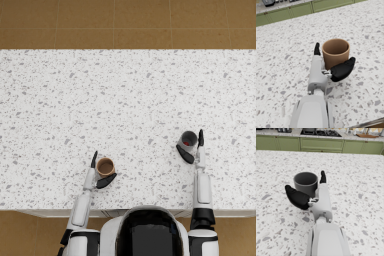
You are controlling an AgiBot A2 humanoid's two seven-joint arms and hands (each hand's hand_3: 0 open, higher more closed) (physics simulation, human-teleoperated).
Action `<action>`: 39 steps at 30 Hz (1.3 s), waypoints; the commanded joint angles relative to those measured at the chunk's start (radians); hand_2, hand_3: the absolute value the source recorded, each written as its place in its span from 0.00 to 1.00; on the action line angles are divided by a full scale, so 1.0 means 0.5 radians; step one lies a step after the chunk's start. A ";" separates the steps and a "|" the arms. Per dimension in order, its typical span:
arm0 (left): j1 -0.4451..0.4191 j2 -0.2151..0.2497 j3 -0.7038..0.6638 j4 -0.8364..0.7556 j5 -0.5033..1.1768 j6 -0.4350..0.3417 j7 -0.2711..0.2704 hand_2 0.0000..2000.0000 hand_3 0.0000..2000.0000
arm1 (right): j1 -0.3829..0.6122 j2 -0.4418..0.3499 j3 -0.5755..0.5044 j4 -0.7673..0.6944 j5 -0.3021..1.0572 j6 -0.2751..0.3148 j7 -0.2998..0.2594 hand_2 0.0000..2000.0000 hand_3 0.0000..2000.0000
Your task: Pick up two cups and pour the berry on the right into the cup on the left
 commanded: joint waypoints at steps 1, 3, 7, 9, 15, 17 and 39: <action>0.019 0.012 -0.009 0.001 0.000 0.000 0.000 0.00 0.00 | 0.060 -0.010 -0.007 -0.087 0.000 0.000 0.000 0.00 0.00; 0.020 0.021 -0.005 -0.009 0.000 -0.002 0.000 0.00 0.00 | 0.078 -0.019 0.008 -0.135 0.000 0.000 0.000 0.00 0.00; 0.052 0.051 0.023 0.055 0.000 0.001 0.001 0.00 0.00 | 0.094 -0.036 0.007 -0.150 0.000 0.000 0.000 0.00 0.00; 0.061 0.063 0.025 0.069 0.000 0.001 0.000 0.00 0.00 | 0.113 -0.045 0.001 -0.180 0.000 0.000 0.000 0.00 0.00; 0.045 0.080 -0.006 0.022 0.000 -0.121 0.004 1.00 0.64 | 0.101 -0.062 -0.013 -0.148 0.000 0.054 0.001 1.00 0.64; 0.044 0.087 -0.013 0.022 0.000 -0.133 0.003 1.00 0.64 | 0.103 -0.068 -0.038 -0.145 0.000 0.061 0.010 1.00 0.64; 0.698 0.536 0.365 0.088 0.505 -0.049 -0.008 1.00 0.64 | 0.150 -0.166 0.200 0.974 0.506 0.152 0.010 1.00 0.64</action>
